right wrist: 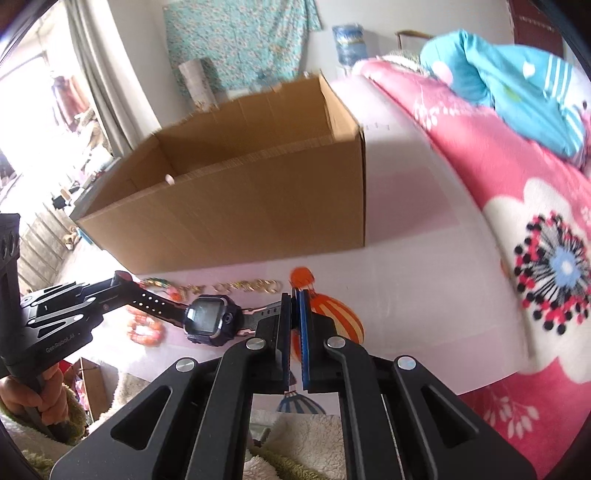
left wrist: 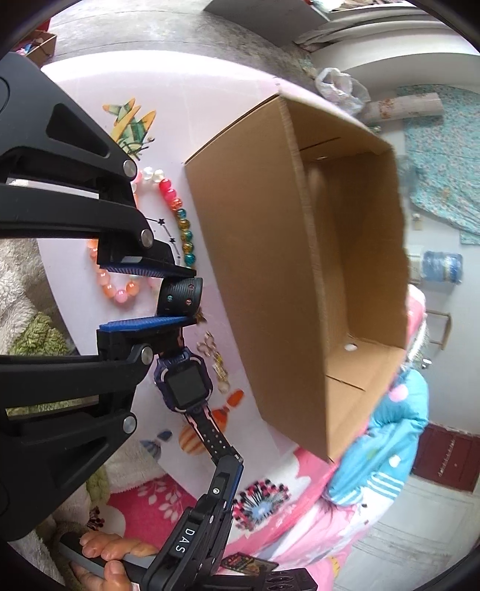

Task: Organize jewelry
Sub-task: 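Lift the smartwatch with both tools, holding each strap end, then lower the smartwatch into the cardboard box and open both tools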

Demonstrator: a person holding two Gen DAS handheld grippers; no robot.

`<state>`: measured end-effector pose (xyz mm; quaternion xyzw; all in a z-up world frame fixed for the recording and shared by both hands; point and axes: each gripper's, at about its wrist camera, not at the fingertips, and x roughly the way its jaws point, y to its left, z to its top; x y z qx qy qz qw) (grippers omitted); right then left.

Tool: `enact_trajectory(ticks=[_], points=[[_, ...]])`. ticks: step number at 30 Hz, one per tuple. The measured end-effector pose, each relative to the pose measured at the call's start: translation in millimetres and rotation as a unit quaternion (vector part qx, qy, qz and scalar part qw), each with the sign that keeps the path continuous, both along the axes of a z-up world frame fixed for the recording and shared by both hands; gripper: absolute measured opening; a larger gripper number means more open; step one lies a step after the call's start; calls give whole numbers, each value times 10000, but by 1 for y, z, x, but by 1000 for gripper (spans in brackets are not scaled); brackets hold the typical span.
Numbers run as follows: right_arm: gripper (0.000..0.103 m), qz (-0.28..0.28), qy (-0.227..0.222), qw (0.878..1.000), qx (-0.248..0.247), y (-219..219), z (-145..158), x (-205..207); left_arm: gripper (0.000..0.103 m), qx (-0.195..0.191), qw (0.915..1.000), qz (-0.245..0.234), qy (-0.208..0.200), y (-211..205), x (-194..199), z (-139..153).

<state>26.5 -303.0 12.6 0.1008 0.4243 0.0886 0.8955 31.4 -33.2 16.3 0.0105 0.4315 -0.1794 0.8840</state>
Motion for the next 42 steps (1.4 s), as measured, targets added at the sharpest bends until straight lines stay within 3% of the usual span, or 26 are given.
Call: enact_trajectory(ticks=[8,12,14,19,23,26,28,30,32,35,42], points=[[4,321,-1052,9931,-408,11,82,-25,18,-525,9954,-284,-751,14,-11,80],[4,652,-1772,9779,-898,24,123,-2,18,-400,9909,-418,-1214,13,16,112],[4,816,-1912,9723,-1066,30,132,26,18,-294,9915,-402,-1199,10,43,115],[4,1146,-1586,9691,-1501,47,120,109,18,-106,9976,-298,-616,5,125,100],[4,1339,-894,9704,-1802,63,84,175,18,229,9995,8,198,6,194,63],[4,1416,-283,9724,-1833,69,56,216,18,348,9971,90,663,6,222,42],[4,1434,33,9745,-1727,69,49,230,19,464,9951,100,866,5,230,30],[5,1364,34,9747,-1770,69,50,238,23,543,9933,143,1011,3,236,23],[6,1315,150,9725,-1918,68,46,245,42,635,9918,233,1081,6,240,18],[12,1181,363,9793,-1607,57,43,251,42,573,9895,379,1274,11,243,14],[30,985,-165,9876,-1210,38,69,235,50,416,9932,312,1037,12,230,33]])
